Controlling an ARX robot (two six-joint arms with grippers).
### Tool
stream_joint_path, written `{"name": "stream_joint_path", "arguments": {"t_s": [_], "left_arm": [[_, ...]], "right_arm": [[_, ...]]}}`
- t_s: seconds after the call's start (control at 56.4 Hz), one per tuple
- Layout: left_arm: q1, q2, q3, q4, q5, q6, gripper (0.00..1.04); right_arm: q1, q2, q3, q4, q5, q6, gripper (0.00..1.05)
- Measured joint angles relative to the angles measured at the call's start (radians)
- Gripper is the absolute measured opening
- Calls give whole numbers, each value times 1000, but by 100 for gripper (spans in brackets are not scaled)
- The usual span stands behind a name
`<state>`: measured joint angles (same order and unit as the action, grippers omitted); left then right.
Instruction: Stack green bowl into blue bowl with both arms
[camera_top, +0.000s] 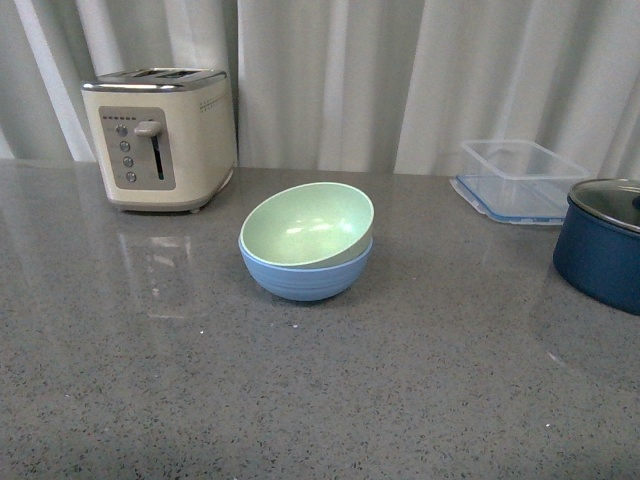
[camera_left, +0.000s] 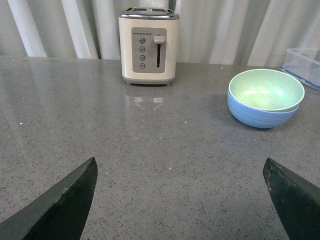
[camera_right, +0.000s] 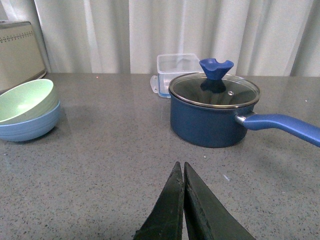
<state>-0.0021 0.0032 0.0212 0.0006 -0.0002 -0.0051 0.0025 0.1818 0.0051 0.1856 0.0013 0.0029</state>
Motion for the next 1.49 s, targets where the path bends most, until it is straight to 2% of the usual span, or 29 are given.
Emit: {"name": "stream_joint_path", "arguments": {"t_s": [0.035, 0.124, 0.514, 0.78, 0.851, 1.028, 1.117, 1.489], "left_arm": [[0, 0, 0, 0, 0, 0, 98], [0, 0, 0, 0, 0, 0, 98], [0, 0, 0, 0, 0, 0, 98], [0, 0, 0, 0, 0, 0, 98], [0, 0, 0, 0, 0, 0, 98], [0, 0, 0, 0, 0, 0, 98], [0, 0, 0, 0, 0, 0, 98], [0, 0, 0, 0, 0, 0, 98]], "right_arm": [[0, -13, 0, -13, 0, 0, 1], [0, -138, 0, -173, -2, 0, 1], [0, -177, 0, -184, -2, -1, 1], [0, -177, 0, -184, -2, -1, 46], [0, -177, 0, -184, -2, -1, 63], [0, -177, 0, -184, -2, 0, 97], [0, -177, 0, -184, -2, -1, 94], [0, -177, 0, -184, -2, 0, 95]]}}
